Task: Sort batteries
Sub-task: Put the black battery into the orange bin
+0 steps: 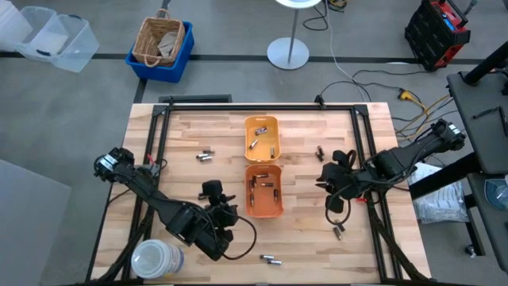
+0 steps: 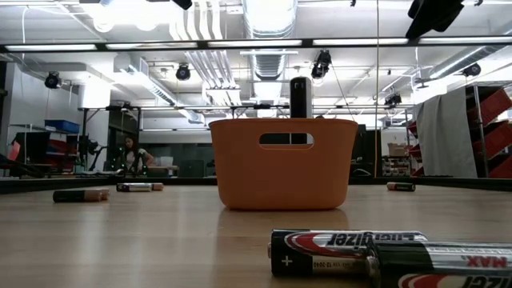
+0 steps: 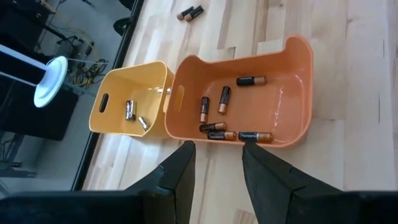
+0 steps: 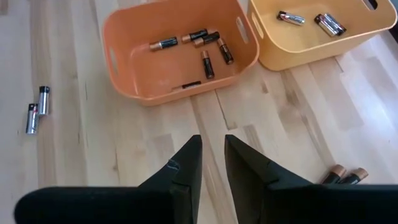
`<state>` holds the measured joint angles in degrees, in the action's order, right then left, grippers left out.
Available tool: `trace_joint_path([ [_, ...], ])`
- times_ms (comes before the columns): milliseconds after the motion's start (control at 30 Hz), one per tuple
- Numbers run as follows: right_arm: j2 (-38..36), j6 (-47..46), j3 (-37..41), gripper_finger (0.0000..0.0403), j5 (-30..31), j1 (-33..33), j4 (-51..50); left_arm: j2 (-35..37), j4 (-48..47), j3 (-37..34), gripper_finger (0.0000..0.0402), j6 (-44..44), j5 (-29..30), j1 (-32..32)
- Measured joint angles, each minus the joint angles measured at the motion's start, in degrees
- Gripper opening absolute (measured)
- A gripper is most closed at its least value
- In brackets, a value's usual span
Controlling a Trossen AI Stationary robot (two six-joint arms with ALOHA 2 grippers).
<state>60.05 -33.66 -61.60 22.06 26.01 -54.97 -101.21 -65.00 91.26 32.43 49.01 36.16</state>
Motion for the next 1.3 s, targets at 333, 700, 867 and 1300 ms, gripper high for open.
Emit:
trace_joint_path([
  [333, 0.0, -9.3, 2.3, 0.0056, -10.2, 0.0, -0.4, 0.0, 0.3, 0.0, 0.0114, 4.8, -4.8, 0.2],
  [700, 0.0, -21.3, 8.7, 0.0072, -21.9, 7.9, 0.5, 0.0, 0.3, 0.0, 0.0114, 7.3, -5.5, 0.3],
  [867, 0.0, -30.2, 11.4, 0.0092, -21.9, 9.3, 0.6, 0.0, 0.2, 0.0, 0.0114, 7.3, -5.6, 0.3],
  [1300, 1.1, -46.5, 13.3, 0.0107, -20.6, 15.0, -2.8, 0.0, 0.3, 0.0, 0.0114, 7.5, -5.6, 0.4],
])
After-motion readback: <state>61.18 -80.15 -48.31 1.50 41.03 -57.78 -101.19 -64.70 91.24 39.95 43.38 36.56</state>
